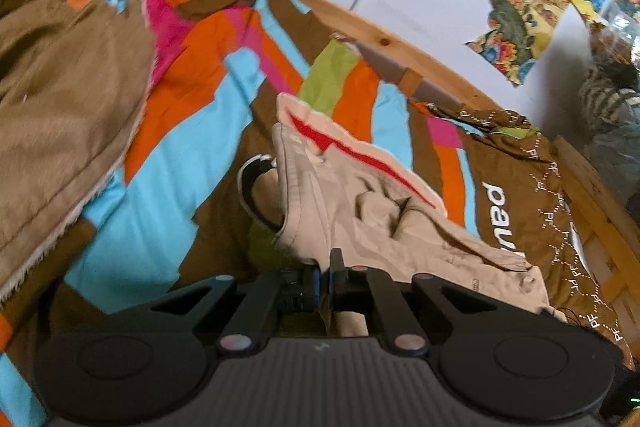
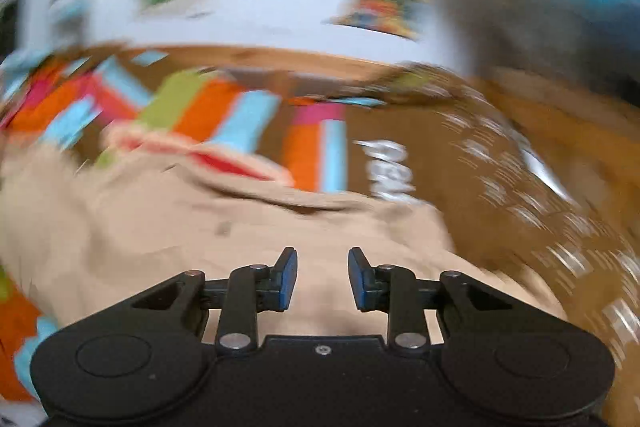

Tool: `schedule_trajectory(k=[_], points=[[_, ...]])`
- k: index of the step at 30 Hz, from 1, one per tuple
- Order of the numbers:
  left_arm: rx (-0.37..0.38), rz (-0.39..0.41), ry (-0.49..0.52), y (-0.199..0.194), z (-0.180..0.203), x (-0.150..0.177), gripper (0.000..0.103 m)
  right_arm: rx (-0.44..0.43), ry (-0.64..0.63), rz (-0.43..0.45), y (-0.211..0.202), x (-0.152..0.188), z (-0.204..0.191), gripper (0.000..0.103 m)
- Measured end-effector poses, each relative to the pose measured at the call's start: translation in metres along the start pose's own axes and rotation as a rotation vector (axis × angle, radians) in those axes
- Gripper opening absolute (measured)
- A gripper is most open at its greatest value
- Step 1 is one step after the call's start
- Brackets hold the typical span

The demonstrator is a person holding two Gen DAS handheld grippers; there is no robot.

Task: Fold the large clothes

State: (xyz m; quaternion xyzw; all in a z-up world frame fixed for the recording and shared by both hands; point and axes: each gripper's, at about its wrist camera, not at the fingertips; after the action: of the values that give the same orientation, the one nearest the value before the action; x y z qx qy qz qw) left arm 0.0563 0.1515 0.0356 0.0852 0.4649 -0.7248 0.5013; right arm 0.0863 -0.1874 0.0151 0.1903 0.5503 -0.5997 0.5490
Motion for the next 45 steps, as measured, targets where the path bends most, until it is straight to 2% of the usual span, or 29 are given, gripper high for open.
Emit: schedule_trajectory(k=[3,6,7,10,14,18,23,28,31,33,35,39,43,45], points=[[0.049,0.008,0.031,-0.007,0.013,-0.004,0.003,-0.057,-0.149,0.019,0.026,-0.004,-0.023,0.03],[0.114,0.026,0.099,-0.013,0.039,-0.006,0.003,-0.107,-0.198,-0.046,0.05,0.006,-0.033,0.027],[0.134,0.028,0.12,-0.014,0.05,-0.007,0.003,-0.127,-0.183,-0.076,0.055,0.012,-0.034,0.026],[0.184,0.013,0.182,-0.014,0.087,-0.009,0.002,-0.148,-0.139,-0.064,0.061,0.022,-0.03,0.026],[0.263,-0.013,0.328,-0.011,0.146,-0.006,0.002,-0.17,-0.083,-0.06,0.059,0.025,-0.02,0.025],[0.343,-0.075,0.444,-0.003,0.206,0.004,0.002,-0.203,0.21,-0.071,0.051,0.019,0.021,0.023],[0.425,-0.123,0.635,0.01,0.274,0.038,0.002,-0.214,0.608,0.006,0.011,0.012,0.097,0.024],[0.48,-0.184,0.77,0.025,0.312,0.084,0.002,-0.344,0.959,0.118,-0.024,0.035,0.165,0.027],[0.521,-0.226,0.849,0.032,0.324,0.113,0.002,-0.401,1.121,0.2,-0.035,0.051,0.196,0.037],[0.543,-0.264,0.888,0.036,0.328,0.13,0.002,-0.433,1.197,0.241,-0.035,0.058,0.213,0.05],[0.562,-0.287,0.917,0.039,0.33,0.146,0.001,-0.443,1.258,0.263,-0.034,0.067,0.223,0.053],[0.574,-0.34,0.929,0.051,0.332,0.168,0.002,-0.441,1.304,0.258,-0.03,0.078,0.233,0.054],[0.562,-0.438,0.944,0.07,0.33,0.188,0.002,-0.373,1.331,0.234,-0.029,0.093,0.241,0.054],[0.545,-0.46,0.967,0.077,0.328,0.199,0.002,-0.338,1.357,0.217,-0.028,0.101,0.246,0.053]])
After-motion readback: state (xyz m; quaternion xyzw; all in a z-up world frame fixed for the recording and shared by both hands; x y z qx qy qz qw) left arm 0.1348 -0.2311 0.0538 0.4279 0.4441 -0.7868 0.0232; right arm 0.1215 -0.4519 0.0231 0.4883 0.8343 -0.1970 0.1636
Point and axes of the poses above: each gripper's, at about its wrist camera, not at the fingertips, and y roughly the way its jaws point, z to its right, x to its underside, and after that the axes turned 11 degrees about -y, right-handed
